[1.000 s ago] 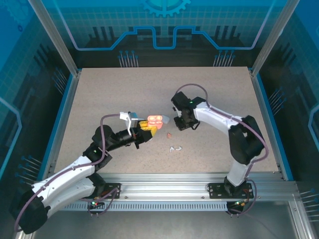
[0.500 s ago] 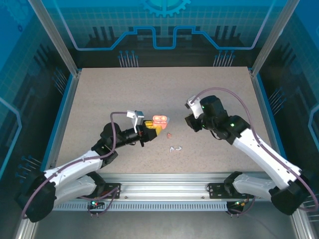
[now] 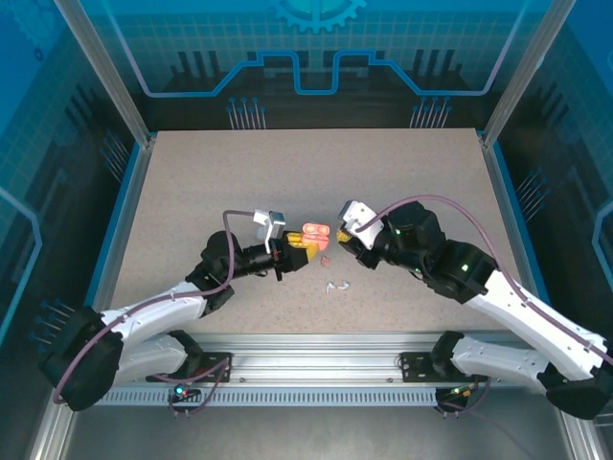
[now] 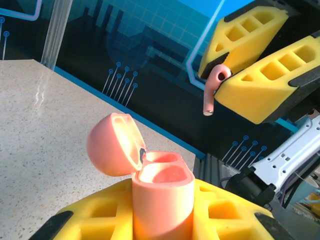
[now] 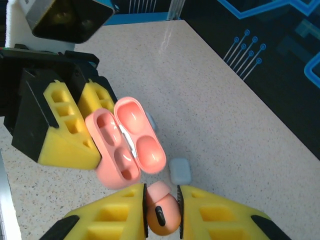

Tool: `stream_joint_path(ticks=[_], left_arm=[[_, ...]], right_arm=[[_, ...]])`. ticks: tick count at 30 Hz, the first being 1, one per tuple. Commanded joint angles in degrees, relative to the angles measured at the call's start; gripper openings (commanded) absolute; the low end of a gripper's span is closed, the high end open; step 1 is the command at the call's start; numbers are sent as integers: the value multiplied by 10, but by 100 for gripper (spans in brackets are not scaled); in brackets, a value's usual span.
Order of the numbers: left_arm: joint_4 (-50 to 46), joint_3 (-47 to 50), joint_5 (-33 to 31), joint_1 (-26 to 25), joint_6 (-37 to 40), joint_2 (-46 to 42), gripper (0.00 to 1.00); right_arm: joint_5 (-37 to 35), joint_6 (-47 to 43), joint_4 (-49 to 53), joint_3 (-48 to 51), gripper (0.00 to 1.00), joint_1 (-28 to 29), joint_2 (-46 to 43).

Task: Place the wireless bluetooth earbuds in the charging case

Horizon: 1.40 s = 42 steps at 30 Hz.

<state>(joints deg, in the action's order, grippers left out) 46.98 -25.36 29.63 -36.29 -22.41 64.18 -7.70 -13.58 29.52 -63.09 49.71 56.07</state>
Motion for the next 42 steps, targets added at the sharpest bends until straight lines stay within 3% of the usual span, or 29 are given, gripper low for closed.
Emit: stream_joint_path(ticks=[1,27,42], left_arm=[[28,-18,30,-5,13,1,0],[16,-17,36,-6,23,-18,0],[18,-14,33,-6,27,-24,0]], right_arm=[[-26,-40,13,-29,21,21,19],[-16,-44,17,-40,22,32,73],[35,-22,55,-46,22,29,87]])
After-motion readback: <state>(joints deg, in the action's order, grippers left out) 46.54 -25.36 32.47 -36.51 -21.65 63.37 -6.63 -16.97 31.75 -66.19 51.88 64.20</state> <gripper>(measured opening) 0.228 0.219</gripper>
